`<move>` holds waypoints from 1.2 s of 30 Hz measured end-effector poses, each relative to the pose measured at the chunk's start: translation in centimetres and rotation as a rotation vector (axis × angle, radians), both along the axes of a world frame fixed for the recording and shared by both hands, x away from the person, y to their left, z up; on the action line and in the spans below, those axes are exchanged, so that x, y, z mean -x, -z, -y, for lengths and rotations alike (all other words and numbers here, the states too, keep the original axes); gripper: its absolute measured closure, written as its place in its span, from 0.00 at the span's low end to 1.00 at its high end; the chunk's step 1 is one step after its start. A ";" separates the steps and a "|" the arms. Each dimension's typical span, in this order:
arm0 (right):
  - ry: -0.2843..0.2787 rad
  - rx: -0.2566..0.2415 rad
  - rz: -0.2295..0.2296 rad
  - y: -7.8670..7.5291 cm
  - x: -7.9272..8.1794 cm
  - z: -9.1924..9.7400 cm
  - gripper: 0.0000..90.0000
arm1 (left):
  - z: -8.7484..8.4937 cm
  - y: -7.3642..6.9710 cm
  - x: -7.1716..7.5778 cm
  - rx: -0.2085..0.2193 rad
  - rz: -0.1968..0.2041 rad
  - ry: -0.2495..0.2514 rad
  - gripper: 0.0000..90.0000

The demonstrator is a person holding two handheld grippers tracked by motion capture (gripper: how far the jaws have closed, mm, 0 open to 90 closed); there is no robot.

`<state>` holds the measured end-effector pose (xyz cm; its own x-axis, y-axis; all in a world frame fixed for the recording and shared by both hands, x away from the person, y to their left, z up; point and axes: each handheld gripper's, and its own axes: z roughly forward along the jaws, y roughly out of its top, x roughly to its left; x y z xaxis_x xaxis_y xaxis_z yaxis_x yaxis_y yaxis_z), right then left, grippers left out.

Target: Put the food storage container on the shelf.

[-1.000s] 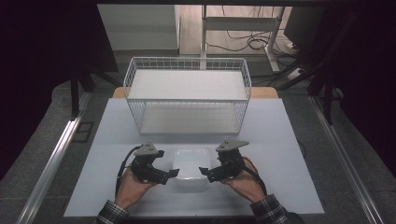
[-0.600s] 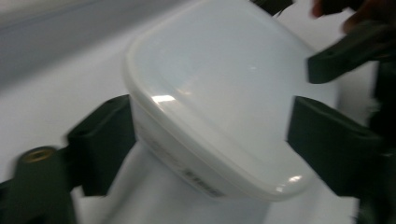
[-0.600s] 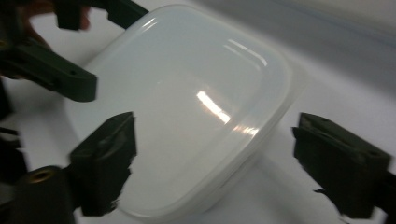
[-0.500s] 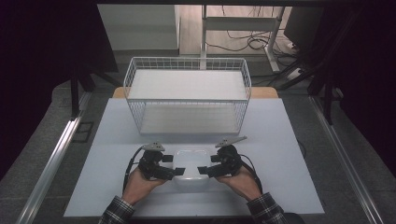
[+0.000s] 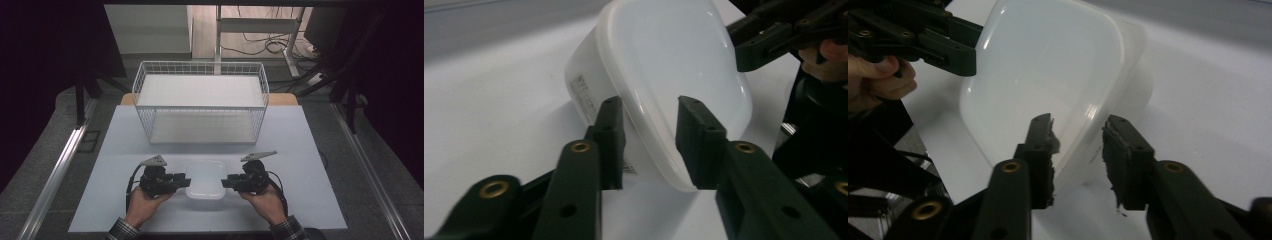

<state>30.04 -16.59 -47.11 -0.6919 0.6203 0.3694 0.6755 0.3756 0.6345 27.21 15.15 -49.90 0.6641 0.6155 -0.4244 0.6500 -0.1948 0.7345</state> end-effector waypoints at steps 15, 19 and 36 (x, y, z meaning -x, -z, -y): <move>0.077 -0.016 0.102 0.1 0.4 -0.2 0.87 | -0.1 -0.5 0.5 -0.002 0.044 -0.089 0.89; 0.085 -0.029 0.129 -0.3 0.4 -0.3 0.87 | -0.2 -0.9 0.5 0.008 0.052 -0.097 0.89; 0.090 -0.078 0.237 -3.5 -0.7 -0.6 0.87 | -0.6 -4.1 -0.6 0.036 0.117 -0.111 0.89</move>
